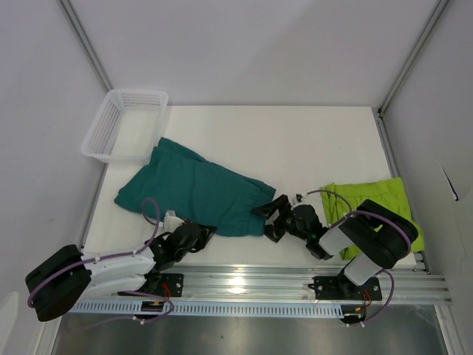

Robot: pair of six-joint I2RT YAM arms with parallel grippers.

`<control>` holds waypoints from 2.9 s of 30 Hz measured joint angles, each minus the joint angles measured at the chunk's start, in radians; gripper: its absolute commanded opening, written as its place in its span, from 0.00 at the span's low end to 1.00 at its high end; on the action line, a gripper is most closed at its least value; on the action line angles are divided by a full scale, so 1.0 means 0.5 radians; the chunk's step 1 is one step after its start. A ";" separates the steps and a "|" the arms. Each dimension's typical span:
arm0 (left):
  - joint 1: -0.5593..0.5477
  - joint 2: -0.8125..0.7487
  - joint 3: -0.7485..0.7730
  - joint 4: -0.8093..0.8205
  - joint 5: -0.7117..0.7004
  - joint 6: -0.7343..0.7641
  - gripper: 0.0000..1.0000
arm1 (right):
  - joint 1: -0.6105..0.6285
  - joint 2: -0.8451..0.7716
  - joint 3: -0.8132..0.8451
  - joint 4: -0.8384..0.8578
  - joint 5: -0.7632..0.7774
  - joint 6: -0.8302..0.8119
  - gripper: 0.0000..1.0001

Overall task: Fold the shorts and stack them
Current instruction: Fold the shorts

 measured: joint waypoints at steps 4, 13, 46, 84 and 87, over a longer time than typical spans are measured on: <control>0.000 -0.027 -0.004 -0.030 0.017 0.000 0.00 | -0.009 0.033 0.030 0.012 0.012 -0.048 0.96; 0.000 -0.037 -0.004 -0.050 0.055 0.013 0.00 | -0.060 0.223 0.100 0.208 0.011 -0.127 0.94; -0.007 0.121 0.178 -0.018 0.122 0.173 0.76 | -0.334 0.276 0.159 -0.013 -0.173 -0.499 0.00; 0.517 0.883 1.197 0.464 0.314 1.814 0.09 | -0.888 -0.127 1.502 -2.809 -0.203 -1.998 0.00; 0.587 1.077 1.299 0.553 0.346 1.817 0.00 | -0.892 -0.126 1.529 -2.829 -0.223 -2.008 0.00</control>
